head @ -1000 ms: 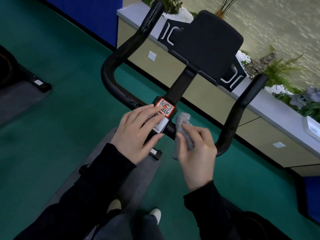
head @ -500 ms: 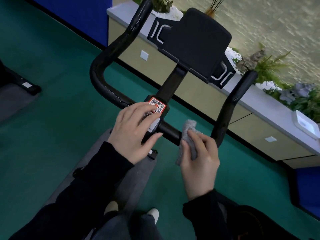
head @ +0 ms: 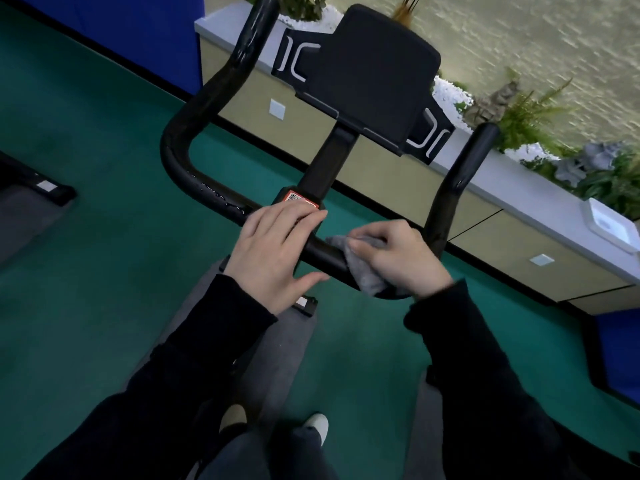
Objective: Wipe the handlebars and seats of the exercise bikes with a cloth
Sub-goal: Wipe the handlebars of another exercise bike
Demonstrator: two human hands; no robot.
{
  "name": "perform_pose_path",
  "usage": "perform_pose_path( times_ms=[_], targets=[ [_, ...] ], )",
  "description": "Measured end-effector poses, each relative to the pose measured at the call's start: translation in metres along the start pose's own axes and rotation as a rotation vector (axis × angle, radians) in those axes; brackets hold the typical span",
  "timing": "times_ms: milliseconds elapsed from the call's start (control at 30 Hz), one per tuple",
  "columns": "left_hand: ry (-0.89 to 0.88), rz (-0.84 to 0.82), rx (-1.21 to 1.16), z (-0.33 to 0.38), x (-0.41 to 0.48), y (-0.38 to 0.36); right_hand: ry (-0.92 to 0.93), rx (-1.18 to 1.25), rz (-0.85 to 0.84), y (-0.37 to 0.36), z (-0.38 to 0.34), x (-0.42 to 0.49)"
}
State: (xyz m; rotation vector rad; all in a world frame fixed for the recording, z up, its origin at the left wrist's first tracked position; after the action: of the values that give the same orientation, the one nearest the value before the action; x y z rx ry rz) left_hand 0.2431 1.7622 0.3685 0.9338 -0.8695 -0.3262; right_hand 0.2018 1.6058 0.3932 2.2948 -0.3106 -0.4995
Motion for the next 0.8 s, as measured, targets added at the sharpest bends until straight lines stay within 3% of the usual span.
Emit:
perform_pose_path(
  times_ms=[167, 333, 533, 667, 733, 800],
  targets=[
    [-0.012, 0.023, 0.009, 0.0, 0.0, 0.0, -0.069, 0.113, -0.249, -0.022, -0.012, 0.031],
    [-0.004, 0.037, 0.001, -0.002, -0.001, -0.002, -0.037, -0.091, -0.335, 0.002, 0.008, 0.021],
    [-0.007, 0.042, 0.003, -0.002, -0.001, -0.002, 0.04, 0.08, -0.213, -0.017, -0.009, 0.022],
    [-0.018, 0.037, 0.012, -0.001, -0.001, -0.003, 0.012, -0.101, -0.2, 0.001, 0.004, 0.009],
    [-0.011, 0.029, 0.011, -0.002, -0.001, -0.002, 0.029, -0.169, -0.094, 0.016, 0.016, -0.01],
    [-0.009, 0.019, 0.002, -0.002, -0.001, -0.002, 0.118, -0.12, 0.135, 0.023, 0.021, -0.037]
  ],
)
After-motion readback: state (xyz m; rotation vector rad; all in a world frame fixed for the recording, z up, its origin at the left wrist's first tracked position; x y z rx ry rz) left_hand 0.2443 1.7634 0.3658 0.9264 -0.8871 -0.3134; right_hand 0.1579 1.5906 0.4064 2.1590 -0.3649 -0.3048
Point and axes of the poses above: each hand's wrist, its own x-axis towards the middle knuckle, its own y-axis out of the back of the hand, z = x × y, the point moved 6 cm from there along x, towards the middle knuckle, and after that the axes turned 7 degrees about x, right-handed, at the moved point
